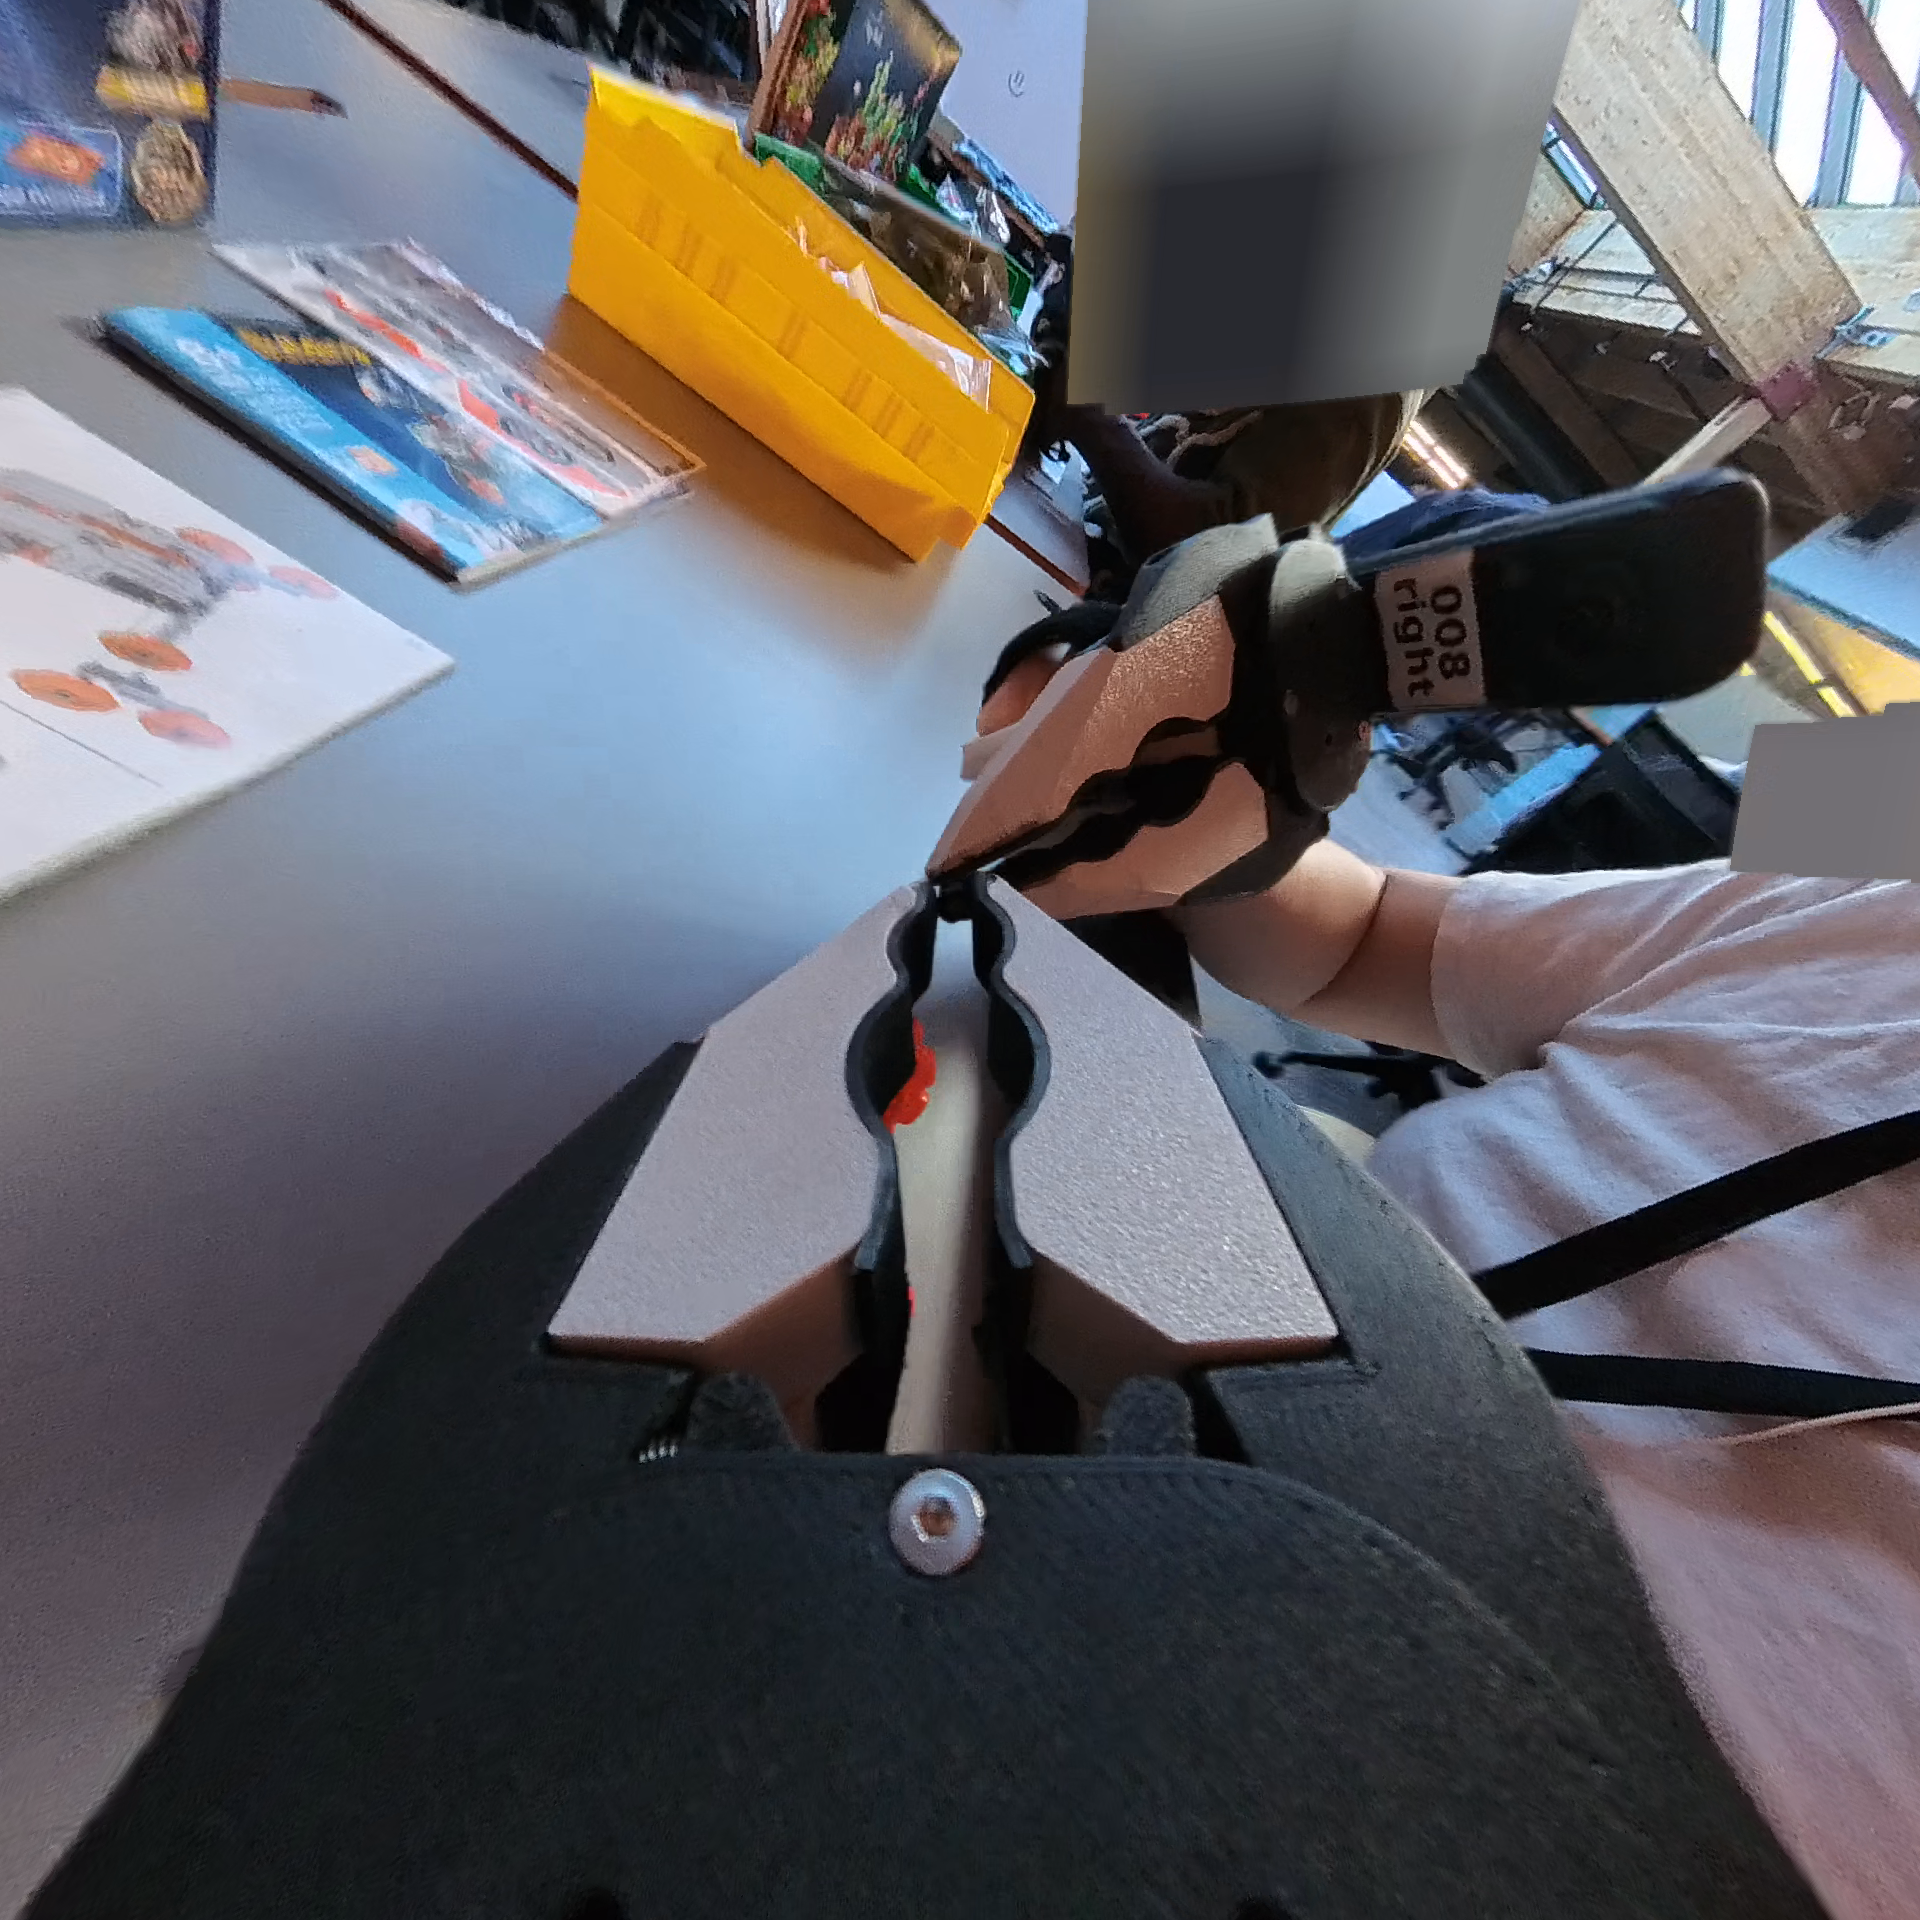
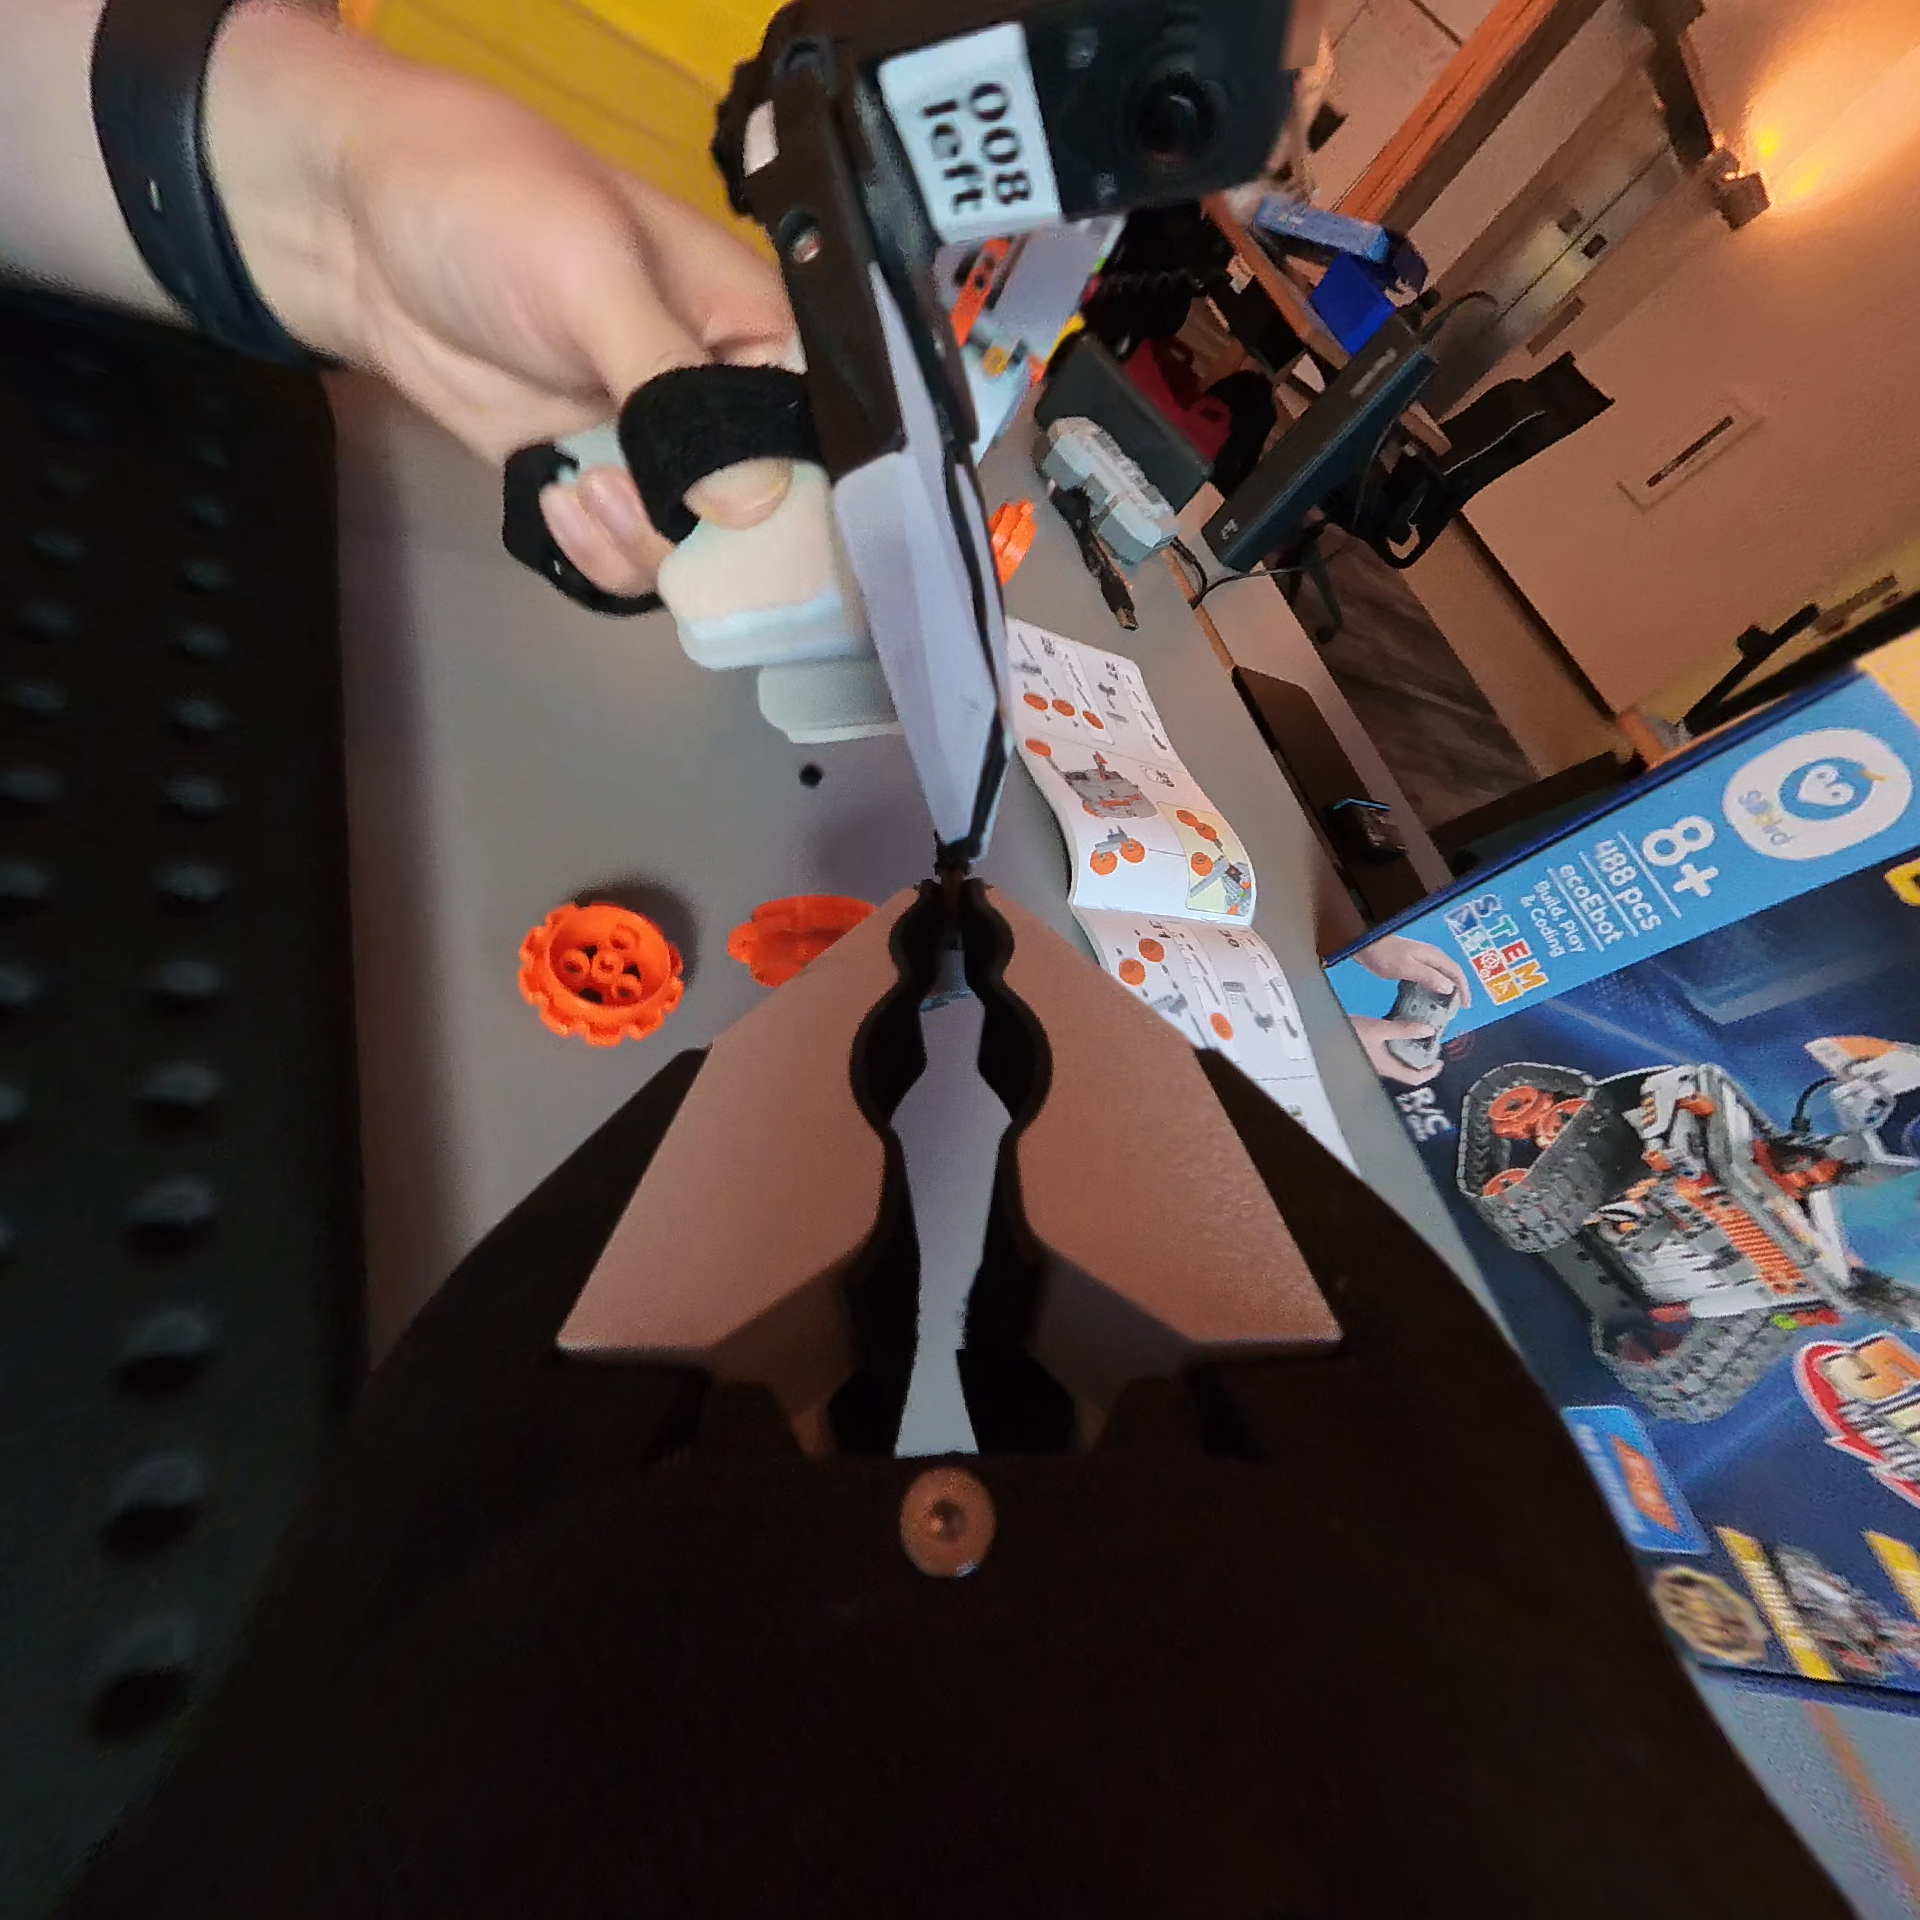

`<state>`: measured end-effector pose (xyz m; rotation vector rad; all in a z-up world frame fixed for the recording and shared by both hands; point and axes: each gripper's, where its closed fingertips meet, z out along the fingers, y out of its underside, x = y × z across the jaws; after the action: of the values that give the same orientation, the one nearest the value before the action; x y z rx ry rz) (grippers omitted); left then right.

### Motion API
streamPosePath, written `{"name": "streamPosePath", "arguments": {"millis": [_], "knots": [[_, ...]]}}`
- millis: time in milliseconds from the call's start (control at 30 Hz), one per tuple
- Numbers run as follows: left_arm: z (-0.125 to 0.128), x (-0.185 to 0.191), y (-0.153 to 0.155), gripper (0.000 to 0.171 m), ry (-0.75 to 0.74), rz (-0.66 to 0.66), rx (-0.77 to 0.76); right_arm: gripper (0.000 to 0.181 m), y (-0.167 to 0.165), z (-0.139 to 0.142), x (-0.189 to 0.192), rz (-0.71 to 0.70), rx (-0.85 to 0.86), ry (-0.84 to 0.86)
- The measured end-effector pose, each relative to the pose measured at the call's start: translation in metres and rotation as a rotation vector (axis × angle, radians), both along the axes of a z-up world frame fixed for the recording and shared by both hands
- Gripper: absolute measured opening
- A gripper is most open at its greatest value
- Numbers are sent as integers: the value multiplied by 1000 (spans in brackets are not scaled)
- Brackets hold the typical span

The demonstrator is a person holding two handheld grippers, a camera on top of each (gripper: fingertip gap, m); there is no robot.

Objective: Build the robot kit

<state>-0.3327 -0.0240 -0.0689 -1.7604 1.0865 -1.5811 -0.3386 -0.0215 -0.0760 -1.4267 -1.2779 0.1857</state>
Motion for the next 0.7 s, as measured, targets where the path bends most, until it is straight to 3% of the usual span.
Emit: {"name": "streamPosePath", "arguments": {"millis": [33, 67, 100, 233, 333, 700], "knots": [[6, -1, 5, 18, -13, 32, 45, 2, 2, 5, 2, -13, -26, 54], [13, -2, 10, 43, -19, 71, 101, 2, 6, 8, 5, -35, -60, 107], [17, -4, 10, 48, -11, 92, 161, 2, 10, 9, 10, -58, -102, 152], [10, 0, 1, 32, 94, 170, 385, 1, 15, 20, 19, -57, -306, 416], [0, 8, 0, 30, 178, 224, 461, 3, 19, 25, 23, -53, -442, 587], [19, 11, 20, 21, 308, 454, 820, 2, 38, 32, 14, 31, -1030, 1220]]}}
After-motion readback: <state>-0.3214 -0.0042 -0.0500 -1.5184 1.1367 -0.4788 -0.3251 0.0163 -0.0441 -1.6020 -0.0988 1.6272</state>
